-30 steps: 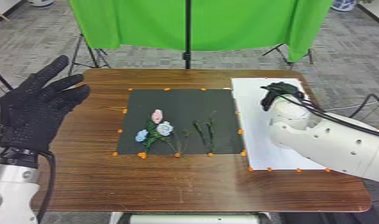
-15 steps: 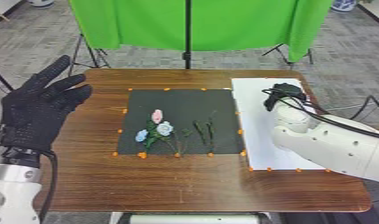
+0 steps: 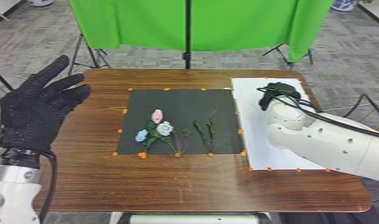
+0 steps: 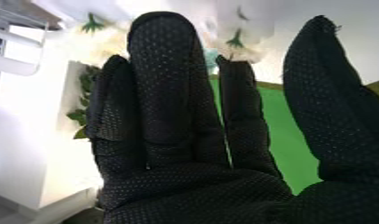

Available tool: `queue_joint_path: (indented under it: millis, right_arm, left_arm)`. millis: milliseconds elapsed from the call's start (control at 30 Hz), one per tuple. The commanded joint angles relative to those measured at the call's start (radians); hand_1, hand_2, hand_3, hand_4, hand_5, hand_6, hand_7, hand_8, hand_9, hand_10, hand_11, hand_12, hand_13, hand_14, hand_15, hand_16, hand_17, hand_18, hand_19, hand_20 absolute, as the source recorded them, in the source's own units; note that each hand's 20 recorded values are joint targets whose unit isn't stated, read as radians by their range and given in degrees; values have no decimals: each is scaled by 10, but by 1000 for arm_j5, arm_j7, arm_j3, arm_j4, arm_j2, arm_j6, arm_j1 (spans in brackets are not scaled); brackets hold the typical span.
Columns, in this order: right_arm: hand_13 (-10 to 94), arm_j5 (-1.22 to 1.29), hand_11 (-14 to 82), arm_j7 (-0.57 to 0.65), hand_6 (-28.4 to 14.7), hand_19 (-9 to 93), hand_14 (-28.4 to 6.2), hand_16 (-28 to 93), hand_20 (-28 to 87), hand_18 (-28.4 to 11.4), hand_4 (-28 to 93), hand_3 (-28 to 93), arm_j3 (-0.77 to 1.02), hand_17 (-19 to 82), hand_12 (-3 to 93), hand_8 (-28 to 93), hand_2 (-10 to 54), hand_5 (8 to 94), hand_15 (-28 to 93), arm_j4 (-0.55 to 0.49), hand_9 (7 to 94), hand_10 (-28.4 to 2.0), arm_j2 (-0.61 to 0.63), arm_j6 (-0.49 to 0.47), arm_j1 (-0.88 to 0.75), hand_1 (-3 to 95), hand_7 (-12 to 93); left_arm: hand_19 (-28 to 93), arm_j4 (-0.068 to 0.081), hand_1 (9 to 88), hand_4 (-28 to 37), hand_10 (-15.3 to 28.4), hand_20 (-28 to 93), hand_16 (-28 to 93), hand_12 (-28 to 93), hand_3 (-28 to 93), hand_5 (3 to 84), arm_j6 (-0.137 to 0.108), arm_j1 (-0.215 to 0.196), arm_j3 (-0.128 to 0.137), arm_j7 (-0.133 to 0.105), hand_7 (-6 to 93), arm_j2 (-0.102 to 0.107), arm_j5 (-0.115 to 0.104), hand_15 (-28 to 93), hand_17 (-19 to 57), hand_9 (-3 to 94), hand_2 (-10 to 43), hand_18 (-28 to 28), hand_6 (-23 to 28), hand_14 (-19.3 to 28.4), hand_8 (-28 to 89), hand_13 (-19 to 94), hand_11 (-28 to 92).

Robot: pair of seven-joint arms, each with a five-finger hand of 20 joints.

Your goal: Arrange flowers

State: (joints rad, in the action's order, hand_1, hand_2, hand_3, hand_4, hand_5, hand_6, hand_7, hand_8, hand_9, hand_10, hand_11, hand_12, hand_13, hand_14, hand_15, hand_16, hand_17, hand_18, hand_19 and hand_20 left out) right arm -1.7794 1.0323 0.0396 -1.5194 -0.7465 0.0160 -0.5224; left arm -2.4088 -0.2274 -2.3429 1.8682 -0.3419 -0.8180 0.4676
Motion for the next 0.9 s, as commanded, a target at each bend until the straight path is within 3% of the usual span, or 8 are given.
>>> queue_joint_path:
  millis: [33, 133, 267, 500, 633, 733, 800, 900]
  right_arm:
    - [729, -21, 188, -18, 31, 932, -94, 134, 74, -179, -266, 754, 3, 459, 139, -131, -93, 580, 620, 17, 702, -123, -11, -12, -21, 404, 140]
    - [764, -71, 168, -32, 31, 932, -73, 147, 63, -168, -278, 738, -43, 471, 151, -94, -95, 675, 577, 19, 749, -105, -11, 36, -10, 459, 149]
    - [839, -126, 68, -45, 37, 932, -39, 185, 109, -146, -283, 657, -80, 509, 283, 15, -95, 841, 522, 9, 917, -60, -9, 124, -9, 553, 178]
    - [866, -226, 122, -27, 37, 932, -25, 203, 169, -144, -283, 669, -97, 523, 288, 25, -95, 861, 525, -61, 936, -59, 23, 297, 6, 557, 185]
    - [867, -262, 134, -53, 29, 932, -25, 207, 189, -146, -283, 679, -114, 523, 284, 28, -95, 867, 528, -123, 937, -61, 21, 353, 36, 557, 185]
    - [866, -270, 134, -75, 28, 932, -25, 209, 203, -148, -283, 685, -117, 520, 284, 31, -95, 867, 532, -168, 937, -61, -4, 367, 45, 557, 184]
    - [866, -275, 134, -89, 27, 932, -26, 209, 209, -149, -283, 686, -121, 518, 285, 33, -95, 868, 534, -196, 937, -61, -29, 375, 49, 557, 184]
    - [864, -284, 133, -102, 26, 932, -27, 210, 220, -151, -283, 686, -135, 516, 287, 34, -95, 868, 536, -222, 937, -62, -82, 388, 55, 557, 184]
  left_arm:
    - [618, 0, 223, -250, 210, 252, -118, 121, 786, 353, 8, -20, -1, -8, 148, -14, 4, 609, -53, 338, 75, 260, 86, 284, -101, 259, 311]
    - [618, 0, 223, -250, 210, 251, -118, 121, 784, 353, 8, -21, 0, -12, 148, -11, 2, 609, -53, 338, 76, 260, 86, 284, -101, 259, 311]
    - [618, -2, 224, -249, 209, 251, -118, 121, 785, 353, 4, -24, -3, -13, 149, -17, 2, 609, -53, 338, 75, 260, 86, 284, -101, 259, 312]
    - [618, -6, 224, -250, 209, 251, -118, 121, 785, 353, 10, -45, 13, -11, 149, -29, 6, 609, -53, 338, 75, 260, 85, 284, -101, 259, 312]
    - [618, -16, 223, -250, 208, 251, -118, 121, 785, 353, -1, -88, 36, -25, 149, -43, 2, 609, -53, 338, 75, 260, 86, 284, -101, 259, 311]
    - [617, -20, 223, -249, 208, 251, -118, 121, 785, 353, 0, -93, 45, -24, 149, -48, 5, 609, -53, 338, 75, 260, 85, 284, -101, 260, 312]
    - [617, -26, 223, -250, 208, 251, -118, 121, 784, 352, 4, -85, 52, -14, 148, -47, 10, 609, -53, 338, 75, 260, 85, 284, -102, 259, 312]
    - [618, -20, 223, -251, 209, 252, -118, 120, 785, 351, 16, -53, 47, -6, 148, -21, 13, 608, -53, 338, 75, 261, 84, 284, -102, 259, 311]
